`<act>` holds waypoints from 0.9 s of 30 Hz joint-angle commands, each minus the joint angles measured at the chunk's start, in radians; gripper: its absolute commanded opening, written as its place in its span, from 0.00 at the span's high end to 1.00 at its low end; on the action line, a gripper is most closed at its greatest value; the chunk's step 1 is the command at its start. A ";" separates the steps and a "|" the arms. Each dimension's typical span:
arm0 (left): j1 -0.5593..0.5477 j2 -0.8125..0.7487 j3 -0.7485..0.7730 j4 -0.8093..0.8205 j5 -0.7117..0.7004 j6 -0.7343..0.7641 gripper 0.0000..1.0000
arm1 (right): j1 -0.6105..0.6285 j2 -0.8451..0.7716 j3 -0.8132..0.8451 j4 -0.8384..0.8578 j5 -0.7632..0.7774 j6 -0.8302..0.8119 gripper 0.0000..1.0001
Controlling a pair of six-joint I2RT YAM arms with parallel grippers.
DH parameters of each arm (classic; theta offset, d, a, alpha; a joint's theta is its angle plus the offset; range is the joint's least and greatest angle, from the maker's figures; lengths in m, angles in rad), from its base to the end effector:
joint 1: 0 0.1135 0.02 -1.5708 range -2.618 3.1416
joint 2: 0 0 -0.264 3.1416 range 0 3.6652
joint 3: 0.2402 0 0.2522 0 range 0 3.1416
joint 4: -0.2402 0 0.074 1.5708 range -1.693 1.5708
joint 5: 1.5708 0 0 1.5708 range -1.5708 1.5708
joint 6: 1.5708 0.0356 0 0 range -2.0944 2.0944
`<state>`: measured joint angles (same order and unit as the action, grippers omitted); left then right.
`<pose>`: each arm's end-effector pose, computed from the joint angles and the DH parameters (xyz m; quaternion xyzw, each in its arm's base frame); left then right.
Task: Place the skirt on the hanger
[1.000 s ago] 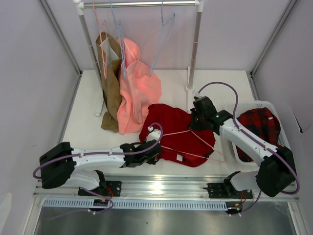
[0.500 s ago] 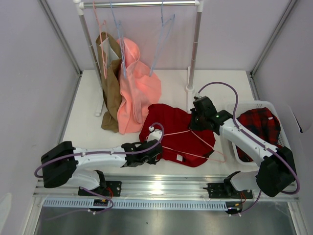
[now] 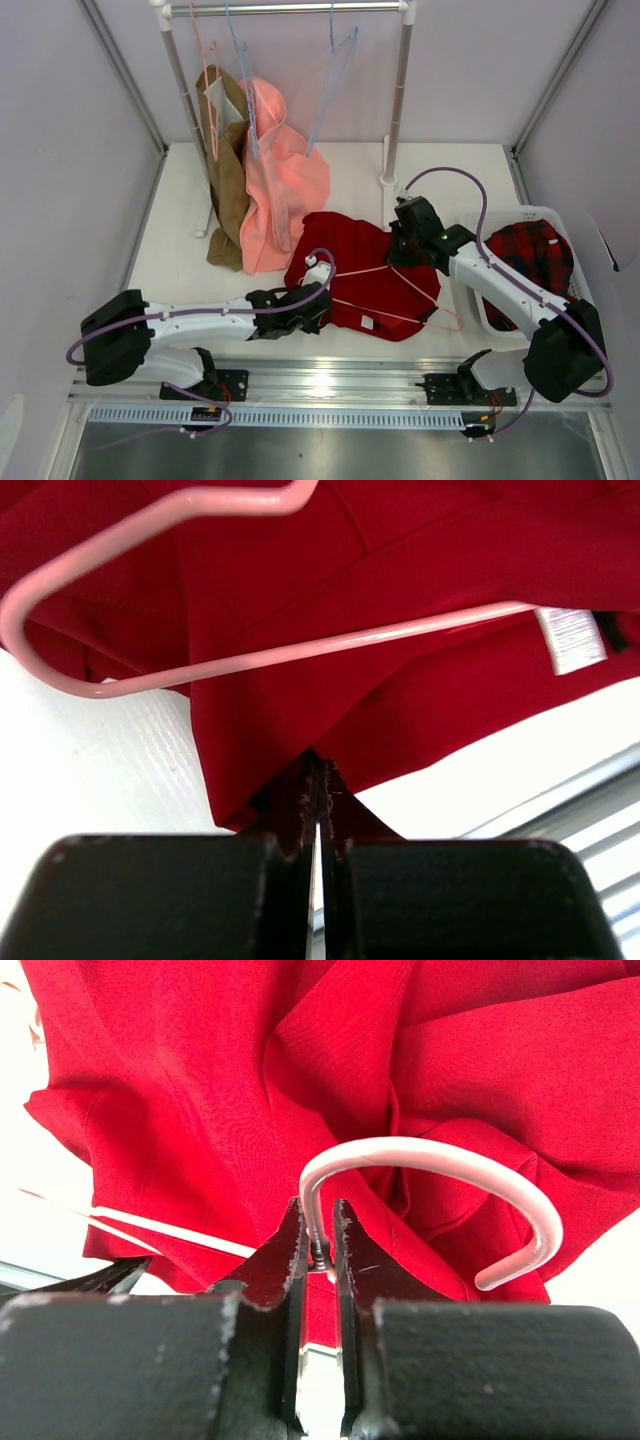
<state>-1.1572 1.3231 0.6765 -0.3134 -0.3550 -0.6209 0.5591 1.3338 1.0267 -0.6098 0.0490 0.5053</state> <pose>0.1112 -0.2226 0.1818 0.1975 0.9193 -0.1237 0.3172 0.2351 0.1451 0.2663 -0.0176 0.9466 0.1429 0.2884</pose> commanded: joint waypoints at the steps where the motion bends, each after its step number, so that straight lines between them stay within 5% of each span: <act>1: 0.034 -0.073 0.006 0.048 0.065 0.026 1.00 | 0.001 -0.012 0.042 0.002 0.046 0.006 1.00; 7: 0.166 -0.183 -0.110 0.183 0.256 0.006 1.00 | -0.001 -0.025 0.041 0.004 0.055 0.007 1.00; 27: 0.433 -0.234 -0.264 0.421 0.424 -0.117 1.00 | 0.033 -0.074 0.012 0.008 0.120 0.030 1.00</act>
<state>-0.7467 1.0992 0.4171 0.0193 0.0395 -0.7074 0.5819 1.2907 1.0267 -0.6094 0.1146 0.5282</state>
